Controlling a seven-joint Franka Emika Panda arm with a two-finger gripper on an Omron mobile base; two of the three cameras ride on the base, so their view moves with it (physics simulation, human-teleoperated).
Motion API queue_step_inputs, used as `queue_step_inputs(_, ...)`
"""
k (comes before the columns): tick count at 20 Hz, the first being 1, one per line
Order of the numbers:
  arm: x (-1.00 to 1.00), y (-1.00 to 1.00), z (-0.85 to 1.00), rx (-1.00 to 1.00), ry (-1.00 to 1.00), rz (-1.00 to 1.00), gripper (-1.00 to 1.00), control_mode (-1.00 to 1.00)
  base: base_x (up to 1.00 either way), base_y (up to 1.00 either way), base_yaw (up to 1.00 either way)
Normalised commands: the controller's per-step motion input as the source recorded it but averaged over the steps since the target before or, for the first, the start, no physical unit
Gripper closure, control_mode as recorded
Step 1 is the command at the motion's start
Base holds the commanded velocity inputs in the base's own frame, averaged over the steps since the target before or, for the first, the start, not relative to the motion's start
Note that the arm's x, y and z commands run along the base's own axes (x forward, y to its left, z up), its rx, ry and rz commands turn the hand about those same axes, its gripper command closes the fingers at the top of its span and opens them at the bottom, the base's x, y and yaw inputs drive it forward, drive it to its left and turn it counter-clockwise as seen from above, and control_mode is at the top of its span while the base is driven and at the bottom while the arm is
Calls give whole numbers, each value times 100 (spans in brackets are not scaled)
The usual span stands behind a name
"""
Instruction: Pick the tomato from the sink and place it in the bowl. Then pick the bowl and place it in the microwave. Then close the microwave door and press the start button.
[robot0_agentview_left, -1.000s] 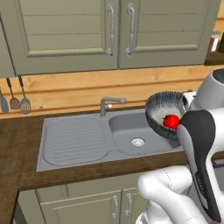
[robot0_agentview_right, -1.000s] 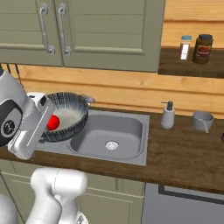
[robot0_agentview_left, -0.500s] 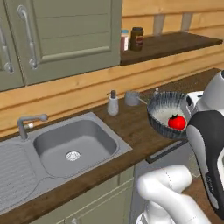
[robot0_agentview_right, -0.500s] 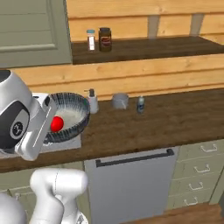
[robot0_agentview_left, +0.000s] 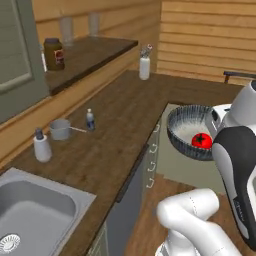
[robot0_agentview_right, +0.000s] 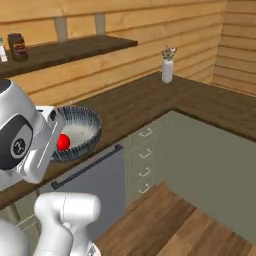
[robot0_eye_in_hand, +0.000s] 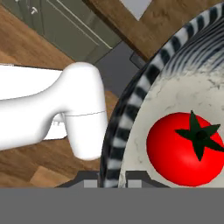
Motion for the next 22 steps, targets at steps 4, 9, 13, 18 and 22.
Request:
queue_step_inputs(4,0,0,0,0,0,0,100,100,0,-33,-90)
queue_step_inputs(9,0,0,0,0,0,0,100,100,0,-35,-90)
queue_step_inputs(13,0,0,0,0,0,0,100,100,0,-37,-89)
queue_step_inputs(18,0,0,0,0,0,0,100,100,0,-42,-85)
queue_step_inputs(22,0,0,0,0,0,0,100,100,0,-53,-78)
